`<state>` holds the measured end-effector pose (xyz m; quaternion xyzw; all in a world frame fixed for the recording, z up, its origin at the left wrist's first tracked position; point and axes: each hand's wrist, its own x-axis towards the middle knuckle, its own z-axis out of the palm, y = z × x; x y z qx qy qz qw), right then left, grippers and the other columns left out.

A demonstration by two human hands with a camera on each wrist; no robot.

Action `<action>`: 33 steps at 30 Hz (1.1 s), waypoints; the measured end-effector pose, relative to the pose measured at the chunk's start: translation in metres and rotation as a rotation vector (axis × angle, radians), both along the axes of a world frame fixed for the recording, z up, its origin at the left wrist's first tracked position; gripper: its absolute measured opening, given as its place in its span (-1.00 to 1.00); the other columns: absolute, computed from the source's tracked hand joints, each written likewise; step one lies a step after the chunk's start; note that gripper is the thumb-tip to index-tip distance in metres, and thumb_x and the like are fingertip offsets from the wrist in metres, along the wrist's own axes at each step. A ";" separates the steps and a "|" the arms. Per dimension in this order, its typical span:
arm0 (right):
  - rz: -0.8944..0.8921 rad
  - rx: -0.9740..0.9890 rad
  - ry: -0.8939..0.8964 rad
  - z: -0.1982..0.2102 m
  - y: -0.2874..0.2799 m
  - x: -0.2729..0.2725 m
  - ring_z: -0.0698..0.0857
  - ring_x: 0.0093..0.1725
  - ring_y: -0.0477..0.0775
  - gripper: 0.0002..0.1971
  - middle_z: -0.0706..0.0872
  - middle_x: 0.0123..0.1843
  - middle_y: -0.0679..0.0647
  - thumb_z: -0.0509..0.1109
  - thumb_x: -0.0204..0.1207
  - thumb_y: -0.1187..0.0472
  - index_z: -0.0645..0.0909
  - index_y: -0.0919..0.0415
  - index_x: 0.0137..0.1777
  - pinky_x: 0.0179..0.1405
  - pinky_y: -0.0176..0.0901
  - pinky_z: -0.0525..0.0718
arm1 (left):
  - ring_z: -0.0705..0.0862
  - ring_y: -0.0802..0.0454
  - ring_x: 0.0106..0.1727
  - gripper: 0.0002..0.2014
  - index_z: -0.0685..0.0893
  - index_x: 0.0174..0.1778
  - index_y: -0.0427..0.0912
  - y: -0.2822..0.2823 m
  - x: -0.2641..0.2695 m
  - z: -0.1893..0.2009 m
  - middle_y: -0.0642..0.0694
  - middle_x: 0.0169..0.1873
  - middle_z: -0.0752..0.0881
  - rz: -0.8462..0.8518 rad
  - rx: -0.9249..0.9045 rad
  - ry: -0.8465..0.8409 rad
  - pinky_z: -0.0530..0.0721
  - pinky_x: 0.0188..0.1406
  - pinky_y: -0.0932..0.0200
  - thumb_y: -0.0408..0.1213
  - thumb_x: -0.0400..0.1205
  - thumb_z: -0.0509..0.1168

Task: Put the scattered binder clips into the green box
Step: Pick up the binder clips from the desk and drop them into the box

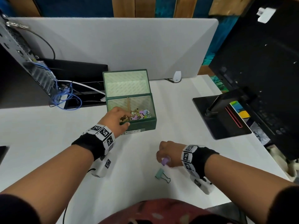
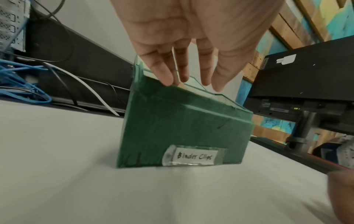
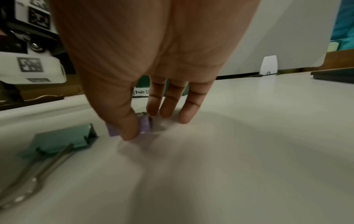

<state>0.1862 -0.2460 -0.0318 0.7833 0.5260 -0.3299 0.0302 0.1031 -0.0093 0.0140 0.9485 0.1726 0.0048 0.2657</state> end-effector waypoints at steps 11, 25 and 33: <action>-0.321 0.047 0.040 0.015 -0.011 0.026 0.65 0.00 0.19 -0.84 0.54 0.04 0.11 0.41 0.37 0.27 0.67 0.05 -0.07 0.03 -0.06 0.68 | 0.62 0.02 0.15 -0.64 0.61 0.20 0.17 -0.087 -0.010 -0.019 0.01 0.18 0.59 -0.616 0.005 0.395 0.61 0.22 0.00 -0.08 0.47 0.40; -0.503 0.151 0.090 0.019 -0.032 0.030 0.66 -0.03 0.08 -0.83 0.70 -0.02 0.01 0.28 0.41 0.33 0.60 0.03 -0.18 -0.12 -0.24 0.56 | 0.59 -0.05 0.22 -0.57 0.58 0.26 0.03 -0.103 -0.003 -0.043 -0.03 0.20 0.60 -0.623 0.108 0.384 0.60 0.24 0.03 -0.05 0.45 0.40; -0.549 0.343 0.120 0.041 -0.001 0.040 0.66 0.03 0.08 -0.73 0.66 -0.02 -0.01 0.29 0.46 0.34 0.51 -0.11 -0.27 -0.02 -0.28 0.49 | 0.53 0.14 -0.05 -0.63 0.63 0.14 -0.01 -0.015 -0.011 -0.002 0.11 -0.11 0.52 0.010 -0.182 0.025 0.55 0.04 0.24 -0.14 0.42 0.50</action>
